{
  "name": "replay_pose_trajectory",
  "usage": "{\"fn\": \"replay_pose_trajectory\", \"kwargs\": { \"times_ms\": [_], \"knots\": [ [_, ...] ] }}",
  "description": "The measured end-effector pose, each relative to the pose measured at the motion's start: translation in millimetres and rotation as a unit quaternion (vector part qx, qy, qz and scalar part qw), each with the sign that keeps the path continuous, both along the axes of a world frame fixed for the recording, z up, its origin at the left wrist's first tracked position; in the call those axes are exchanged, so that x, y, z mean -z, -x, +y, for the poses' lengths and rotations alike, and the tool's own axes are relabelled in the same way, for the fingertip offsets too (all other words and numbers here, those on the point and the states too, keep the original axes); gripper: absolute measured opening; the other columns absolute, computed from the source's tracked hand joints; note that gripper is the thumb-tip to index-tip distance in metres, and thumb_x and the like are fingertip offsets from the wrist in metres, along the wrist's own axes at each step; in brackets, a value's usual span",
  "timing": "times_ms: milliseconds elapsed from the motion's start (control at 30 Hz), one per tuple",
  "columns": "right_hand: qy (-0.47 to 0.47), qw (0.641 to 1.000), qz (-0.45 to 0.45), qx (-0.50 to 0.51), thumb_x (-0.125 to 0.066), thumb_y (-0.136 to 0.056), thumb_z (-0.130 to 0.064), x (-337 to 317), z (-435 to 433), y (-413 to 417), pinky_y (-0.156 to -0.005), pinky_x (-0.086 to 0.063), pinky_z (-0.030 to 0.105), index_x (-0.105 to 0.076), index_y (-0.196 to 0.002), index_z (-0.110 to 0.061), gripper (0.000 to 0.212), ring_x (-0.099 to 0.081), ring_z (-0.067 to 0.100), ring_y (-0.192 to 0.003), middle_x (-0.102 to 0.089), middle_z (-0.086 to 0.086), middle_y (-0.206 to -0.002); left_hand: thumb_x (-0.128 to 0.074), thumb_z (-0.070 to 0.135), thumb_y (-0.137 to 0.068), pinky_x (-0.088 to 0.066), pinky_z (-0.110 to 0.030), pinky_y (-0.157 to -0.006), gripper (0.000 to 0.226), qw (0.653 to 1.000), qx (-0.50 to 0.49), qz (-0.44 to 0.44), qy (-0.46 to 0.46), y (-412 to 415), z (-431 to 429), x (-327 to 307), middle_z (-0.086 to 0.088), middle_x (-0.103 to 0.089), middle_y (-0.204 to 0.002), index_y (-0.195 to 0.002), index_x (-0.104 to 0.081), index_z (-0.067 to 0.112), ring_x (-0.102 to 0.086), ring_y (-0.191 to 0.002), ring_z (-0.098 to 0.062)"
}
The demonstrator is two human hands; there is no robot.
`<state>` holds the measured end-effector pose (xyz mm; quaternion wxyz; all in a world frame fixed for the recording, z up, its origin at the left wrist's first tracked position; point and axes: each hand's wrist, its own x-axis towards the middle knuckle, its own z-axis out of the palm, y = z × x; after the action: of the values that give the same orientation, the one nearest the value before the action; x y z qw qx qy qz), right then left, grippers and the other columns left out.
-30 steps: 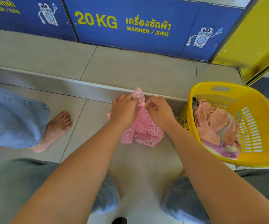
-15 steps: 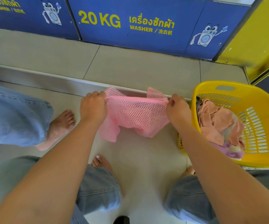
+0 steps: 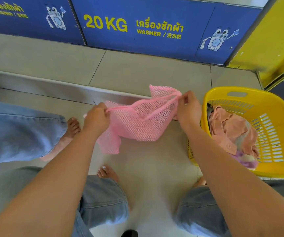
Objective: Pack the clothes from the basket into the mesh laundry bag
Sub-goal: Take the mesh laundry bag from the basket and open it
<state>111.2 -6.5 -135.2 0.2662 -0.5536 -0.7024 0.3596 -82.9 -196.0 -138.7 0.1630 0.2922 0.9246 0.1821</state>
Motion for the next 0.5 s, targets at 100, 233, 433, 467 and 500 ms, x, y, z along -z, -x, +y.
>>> {"fn": "replay_pose_trajectory", "kwargs": {
  "times_ms": [100,233,433,467,500],
  "knots": [
    [0.092,0.996,0.004,0.011,-0.036,-0.096,-0.011,0.0,-4.7,1.7,-0.067,-0.059,0.047,-0.047,-0.102,-0.019,0.014,-0.066,0.030,-0.077,-0.061,0.005,-0.089,-0.052,0.021,-0.098,-0.038,-0.029,-0.063,0.010,0.985,0.032,-0.159,-0.050,-19.1,8.5,-0.1,-0.001,-0.054,-0.084,-0.089,-0.051,0.015,-0.052,-0.080,-0.021],
    [0.262,0.964,-0.045,-0.009,-0.044,-0.093,-0.021,9.7,-26.8,3.9,-0.062,-0.061,0.044,-0.053,-0.104,-0.009,0.019,-0.070,0.030,-0.065,-0.069,0.012,-0.085,-0.053,0.030,-0.098,-0.042,-0.029,-0.075,0.012,0.956,0.061,-0.280,-0.054,-42.9,18.3,0.9,0.003,-0.058,-0.093,-0.088,-0.053,0.023,-0.053,-0.086,-0.014],
    [0.512,0.856,-0.050,-0.052,-0.035,-0.093,-0.067,8.8,-59.7,-0.2,-0.073,-0.061,0.038,-0.049,-0.120,-0.012,0.063,-0.073,0.033,-0.086,-0.071,0.017,-0.098,-0.059,0.033,-0.094,-0.041,-0.032,-0.080,0.016,0.926,0.097,-0.359,-0.062,-59.0,28.9,-1.0,0.003,-0.060,-0.094,-0.097,-0.057,0.018,-0.055,-0.088,-0.015],
    [0.521,0.851,-0.038,-0.053,-0.036,-0.091,-0.070,9.0,-60.5,-0.8,-0.076,-0.060,0.040,-0.049,-0.121,-0.013,0.066,-0.072,0.033,-0.087,-0.070,0.016,-0.100,-0.061,0.033,-0.092,-0.042,-0.033,-0.084,0.016,0.919,0.109,-0.375,-0.056,-59.6,28.5,-1.6,0.002,-0.061,-0.098,-0.098,-0.058,0.019,-0.055,-0.092,-0.016],
    [0.524,0.850,-0.025,-0.048,-0.038,-0.090,-0.071,11.4,-58.6,0.3,-0.079,-0.060,0.041,-0.049,-0.121,-0.013,0.066,-0.072,0.033,-0.088,-0.069,0.015,-0.102,-0.063,0.033,-0.091,-0.041,-0.035,-0.087,0.017,0.909,0.123,-0.396,-0.046,-59.8,27.9,-1.6,0.001,-0.061,-0.103,-0.100,-0.058,0.019,-0.055,-0.095,-0.017]
  ]
}}
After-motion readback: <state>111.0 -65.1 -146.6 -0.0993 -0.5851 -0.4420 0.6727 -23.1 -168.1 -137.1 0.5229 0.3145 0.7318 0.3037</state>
